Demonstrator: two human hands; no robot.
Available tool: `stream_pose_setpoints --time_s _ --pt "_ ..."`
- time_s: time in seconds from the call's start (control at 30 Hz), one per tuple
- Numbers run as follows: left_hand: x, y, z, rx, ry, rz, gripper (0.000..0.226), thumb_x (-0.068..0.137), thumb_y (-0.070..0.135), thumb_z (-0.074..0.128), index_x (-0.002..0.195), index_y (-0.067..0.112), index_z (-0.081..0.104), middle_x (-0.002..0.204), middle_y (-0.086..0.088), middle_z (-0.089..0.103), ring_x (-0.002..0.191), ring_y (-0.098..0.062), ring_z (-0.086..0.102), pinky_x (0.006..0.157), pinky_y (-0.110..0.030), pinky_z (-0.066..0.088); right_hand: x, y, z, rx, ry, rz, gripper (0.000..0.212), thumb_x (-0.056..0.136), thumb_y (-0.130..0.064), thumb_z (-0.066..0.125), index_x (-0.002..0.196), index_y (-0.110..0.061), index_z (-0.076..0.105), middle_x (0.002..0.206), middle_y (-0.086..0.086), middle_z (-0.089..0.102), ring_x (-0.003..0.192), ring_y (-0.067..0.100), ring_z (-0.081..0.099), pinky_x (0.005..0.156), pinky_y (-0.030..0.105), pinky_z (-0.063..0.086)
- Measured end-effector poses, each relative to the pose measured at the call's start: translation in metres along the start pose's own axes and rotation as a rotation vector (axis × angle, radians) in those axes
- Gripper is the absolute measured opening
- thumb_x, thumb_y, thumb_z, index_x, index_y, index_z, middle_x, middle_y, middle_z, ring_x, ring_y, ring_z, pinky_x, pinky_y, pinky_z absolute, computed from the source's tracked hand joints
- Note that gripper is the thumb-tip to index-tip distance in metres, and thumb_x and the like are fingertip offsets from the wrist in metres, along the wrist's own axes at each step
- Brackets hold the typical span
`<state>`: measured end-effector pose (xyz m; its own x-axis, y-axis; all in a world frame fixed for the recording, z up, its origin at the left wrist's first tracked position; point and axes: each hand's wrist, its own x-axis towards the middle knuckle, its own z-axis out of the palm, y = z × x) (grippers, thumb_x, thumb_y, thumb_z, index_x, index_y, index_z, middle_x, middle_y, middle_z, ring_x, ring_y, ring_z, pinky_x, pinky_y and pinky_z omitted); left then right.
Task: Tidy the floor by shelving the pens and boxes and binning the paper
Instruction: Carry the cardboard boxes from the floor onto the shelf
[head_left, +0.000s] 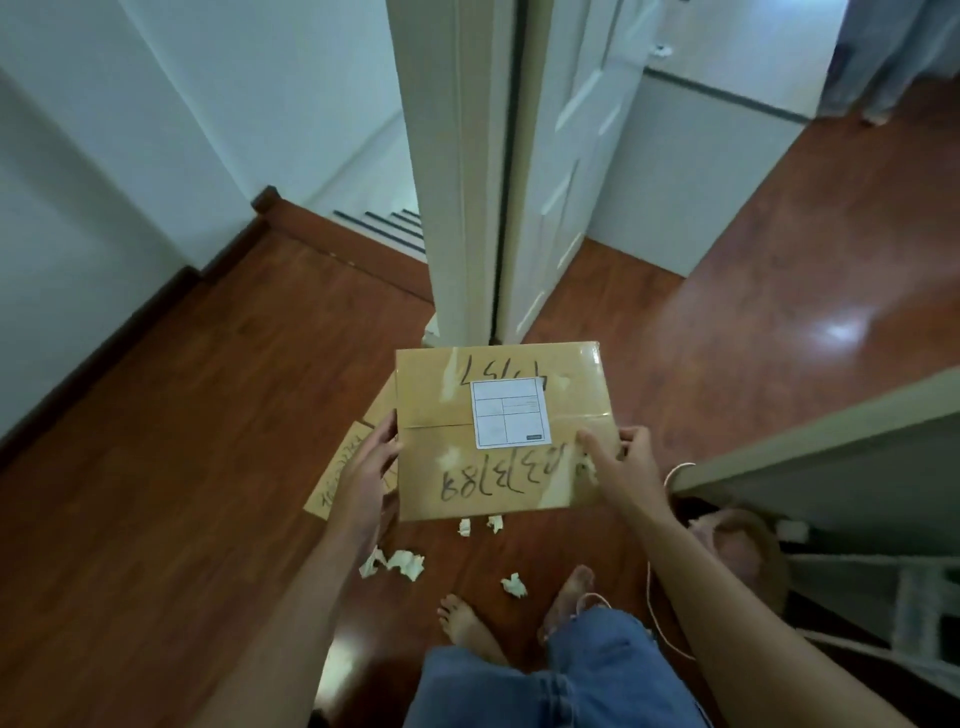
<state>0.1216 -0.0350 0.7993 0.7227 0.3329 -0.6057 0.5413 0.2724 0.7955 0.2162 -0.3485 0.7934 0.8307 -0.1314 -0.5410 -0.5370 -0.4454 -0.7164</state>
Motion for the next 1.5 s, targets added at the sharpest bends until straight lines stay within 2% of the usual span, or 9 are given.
stream_pose_setpoints --time_s 0.2,0.4,0.57,0.67,0.83,0.97,1.07,1.33,1.5 --pt "-0.035 0.024 0.045 0.081 -0.153 0.079 0.048 0.101 0.042 0.057 0.146 0.058 0.057 0.155 0.026 0.055 0.147 -0.009 0.048 0.12 -0.053 0.039 -0.046 0.009 -0.054 0.099 0.143 -0.007 0.049 0.093 -0.052 0.075 0.119 -0.019 0.052 0.111 0.003 0.071 0.092 0.017 0.073 0.079 0.047 0.064" --pt "-0.059 0.031 0.11 0.155 -0.283 0.161 0.046 0.109 0.029 0.054 0.152 0.044 0.058 0.118 0.036 0.074 0.103 0.015 0.071 0.094 -0.036 0.054 -0.067 0.053 -0.122 0.195 0.282 -0.009 0.053 0.075 -0.077 0.071 0.108 -0.038 0.053 0.105 -0.006 0.075 0.091 0.016 0.077 0.081 0.053 0.065" --pt "-0.088 0.021 0.165 0.31 -0.412 0.248 0.051 0.108 0.016 0.053 0.154 0.038 0.058 0.128 0.037 0.064 0.118 0.009 0.063 0.106 -0.038 0.057 -0.107 0.085 -0.184 0.271 0.393 0.017 0.05 0.082 -0.07 0.071 0.113 -0.035 0.054 0.107 -0.007 0.072 0.091 0.018 0.076 0.071 0.051 0.067" --pt "-0.11 0.015 0.2 0.298 -0.47 0.238 0.047 0.109 0.016 0.052 0.149 0.04 0.061 0.133 0.019 0.068 0.121 -0.003 0.066 0.087 -0.022 0.062 -0.129 0.11 -0.22 0.266 0.48 0.022 0.045 0.09 -0.063 0.071 0.116 -0.03 0.054 0.106 -0.008 0.068 0.09 0.015 0.072 0.067 0.044 0.065" --pt "-0.149 -0.009 0.257 0.314 -0.552 0.217 0.046 0.107 0.026 0.052 0.147 0.045 0.063 0.139 -0.019 0.069 0.139 -0.033 0.06 0.1 -0.051 0.062 -0.171 0.164 -0.279 0.257 0.606 0.033 0.044 0.092 -0.058 0.071 0.117 -0.025 0.055 0.104 -0.013 0.064 0.089 0.004 0.062 0.068 0.032 0.051" --pt "-0.188 -0.028 0.296 0.365 -0.643 0.223 0.045 0.102 0.038 0.052 0.144 0.051 0.064 0.144 0.006 0.07 0.138 -0.021 0.063 0.102 -0.055 0.06 -0.204 0.207 -0.317 0.238 0.699 0.093 0.055 0.09 -0.066 0.068 0.126 -0.027 0.054 0.108 -0.008 0.063 0.094 0.015 0.064 0.079 0.039 0.056" --pt "-0.218 -0.045 0.324 0.39 -0.683 0.25 0.042 0.109 0.035 0.048 0.147 0.046 0.062 0.142 0.014 0.071 0.133 -0.014 0.064 0.096 -0.048 0.061 -0.23 0.235 -0.342 0.266 0.743 0.111 0.056 0.091 -0.067 0.067 0.126 -0.025 0.054 0.112 -0.004 0.065 0.09 0.012 0.064 0.069 0.033 0.051" --pt "-0.294 -0.086 0.389 0.471 -0.823 0.219 0.035 0.111 0.027 0.049 0.137 0.035 0.071 0.122 0.017 0.08 0.115 -0.011 0.074 0.07 -0.028 0.065 -0.315 0.311 -0.397 0.306 0.904 0.191 0.051 0.091 -0.061 0.071 0.122 -0.023 0.058 0.105 -0.005 0.064 0.084 0.008 0.061 0.06 0.028 0.043" --pt "-0.319 -0.097 0.427 0.488 -0.956 0.188 0.034 0.106 0.022 0.055 0.133 0.027 0.075 0.128 0.01 0.079 0.117 -0.02 0.075 0.075 -0.036 0.068 -0.352 0.344 -0.417 0.326 0.988 0.268 0.048 0.091 -0.063 0.069 0.119 -0.025 0.059 0.1 -0.01 0.063 0.085 0.009 0.062 0.061 0.031 0.044"
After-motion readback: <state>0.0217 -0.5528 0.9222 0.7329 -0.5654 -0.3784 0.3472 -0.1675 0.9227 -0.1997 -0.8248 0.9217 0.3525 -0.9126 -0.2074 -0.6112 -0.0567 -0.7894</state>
